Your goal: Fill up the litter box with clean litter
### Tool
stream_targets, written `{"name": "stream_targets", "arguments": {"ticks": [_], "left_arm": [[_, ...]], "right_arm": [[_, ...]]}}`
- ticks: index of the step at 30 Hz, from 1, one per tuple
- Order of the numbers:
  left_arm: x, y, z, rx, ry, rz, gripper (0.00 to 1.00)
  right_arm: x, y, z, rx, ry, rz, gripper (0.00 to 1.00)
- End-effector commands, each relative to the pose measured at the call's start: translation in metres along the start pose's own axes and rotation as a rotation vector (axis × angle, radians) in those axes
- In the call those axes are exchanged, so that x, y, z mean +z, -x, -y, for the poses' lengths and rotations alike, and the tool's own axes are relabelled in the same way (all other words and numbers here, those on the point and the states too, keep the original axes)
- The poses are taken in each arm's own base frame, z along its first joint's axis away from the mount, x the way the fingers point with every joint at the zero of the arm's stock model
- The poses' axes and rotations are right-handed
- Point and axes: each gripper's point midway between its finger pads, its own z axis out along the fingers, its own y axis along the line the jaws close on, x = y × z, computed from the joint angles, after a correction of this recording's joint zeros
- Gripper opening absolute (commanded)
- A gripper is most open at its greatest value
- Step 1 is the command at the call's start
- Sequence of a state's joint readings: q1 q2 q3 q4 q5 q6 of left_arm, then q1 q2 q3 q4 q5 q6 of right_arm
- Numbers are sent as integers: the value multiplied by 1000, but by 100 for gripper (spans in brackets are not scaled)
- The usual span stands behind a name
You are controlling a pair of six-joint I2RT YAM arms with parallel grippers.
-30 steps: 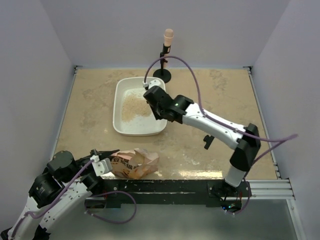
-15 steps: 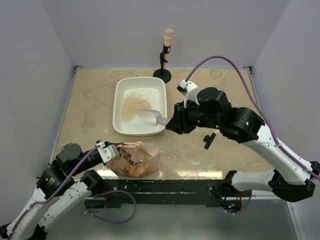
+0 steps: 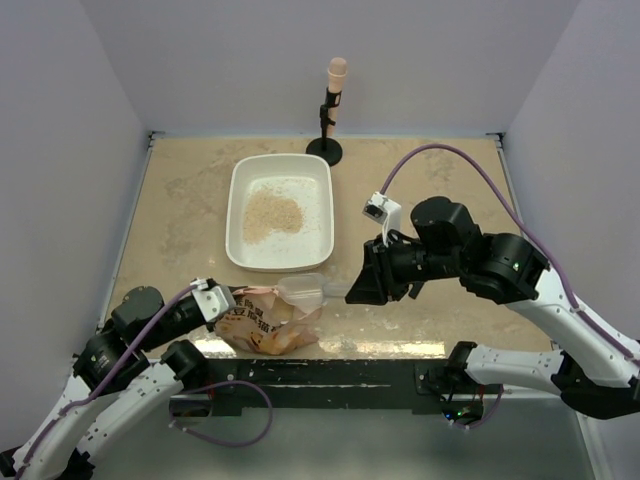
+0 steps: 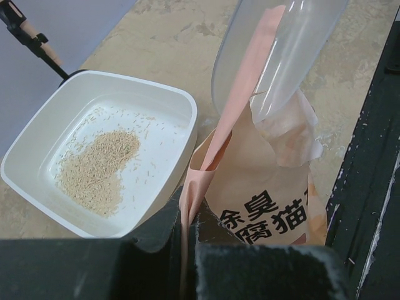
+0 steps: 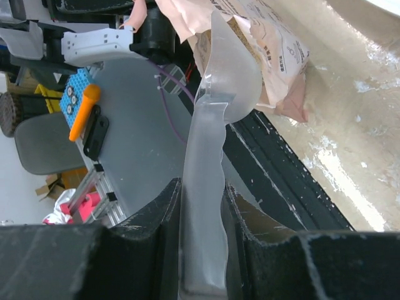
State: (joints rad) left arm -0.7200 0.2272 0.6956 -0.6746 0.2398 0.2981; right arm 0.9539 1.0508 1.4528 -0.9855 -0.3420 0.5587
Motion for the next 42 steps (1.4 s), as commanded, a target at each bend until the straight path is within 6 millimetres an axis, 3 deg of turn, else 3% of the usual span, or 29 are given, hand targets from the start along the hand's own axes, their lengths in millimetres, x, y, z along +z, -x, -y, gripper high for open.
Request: {"name": "stream_targets", "arguments": {"ticks": [1, 10, 23, 34, 42], "left_arm": [[-15, 76, -15, 34, 49, 256, 0], [-22, 83, -15, 54, 55, 283, 0], [-22, 80, -6, 50, 7, 280, 0], [-7, 68, 1, 80, -45, 249, 0], [-7, 70, 8, 76, -80, 276, 0]], "right_arm": [[-9, -6, -4, 20, 8, -23, 0], [6, -12, 8, 17, -26, -65, 0], [55, -22, 28, 13, -64, -235, 0], [92, -36, 42, 51, -92, -443, 0], [141, -46, 58, 161, -90, -425, 0]]}}
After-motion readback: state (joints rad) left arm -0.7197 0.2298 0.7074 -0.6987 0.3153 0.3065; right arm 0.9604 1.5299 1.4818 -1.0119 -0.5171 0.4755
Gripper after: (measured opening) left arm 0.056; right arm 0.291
